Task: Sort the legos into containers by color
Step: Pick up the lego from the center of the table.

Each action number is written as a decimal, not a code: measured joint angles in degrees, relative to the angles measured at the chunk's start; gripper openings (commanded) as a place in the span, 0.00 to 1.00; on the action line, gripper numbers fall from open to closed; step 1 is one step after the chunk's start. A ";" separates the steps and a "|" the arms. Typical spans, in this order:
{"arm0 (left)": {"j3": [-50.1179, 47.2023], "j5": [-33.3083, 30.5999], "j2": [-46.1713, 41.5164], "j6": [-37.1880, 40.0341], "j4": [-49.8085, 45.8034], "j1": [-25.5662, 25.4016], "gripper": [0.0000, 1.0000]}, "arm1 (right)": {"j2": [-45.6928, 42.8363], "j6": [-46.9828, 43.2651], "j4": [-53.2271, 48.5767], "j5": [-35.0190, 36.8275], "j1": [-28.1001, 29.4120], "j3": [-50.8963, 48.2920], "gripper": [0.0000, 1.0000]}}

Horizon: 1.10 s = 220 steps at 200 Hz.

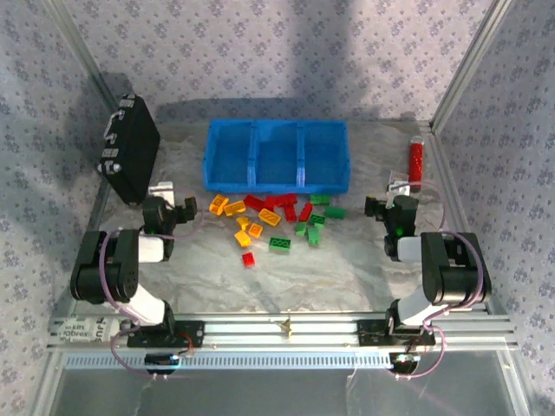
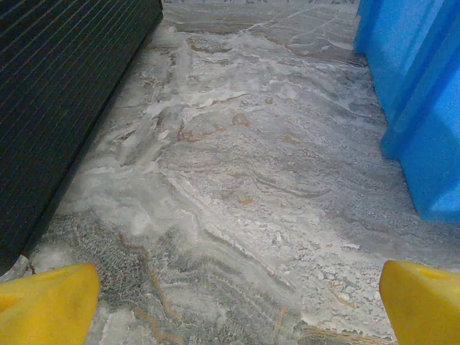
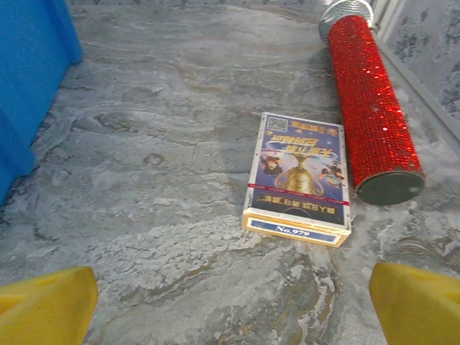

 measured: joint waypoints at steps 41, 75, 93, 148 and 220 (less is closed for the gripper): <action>0.00 0.00 0.00 0.00 0.00 0.00 1.00 | 0.00 -0.02 -0.76 -2.54 -0.02 0.00 0.99; 0.00 0.00 0.00 0.00 0.00 0.00 1.00 | 0.00 -0.02 -0.76 -3.04 -0.02 0.00 0.99; 0.00 0.00 0.00 0.00 0.00 0.00 1.00 | 0.00 -0.02 -0.79 -3.30 -0.02 0.00 0.99; 0.00 0.00 0.00 0.00 0.00 0.00 1.00 | 0.00 -0.02 -0.76 -3.65 -0.04 0.00 0.99; 0.00 -0.04 0.00 -0.02 0.00 0.00 1.00 | 0.00 -0.02 -0.76 -3.85 -0.04 0.00 0.99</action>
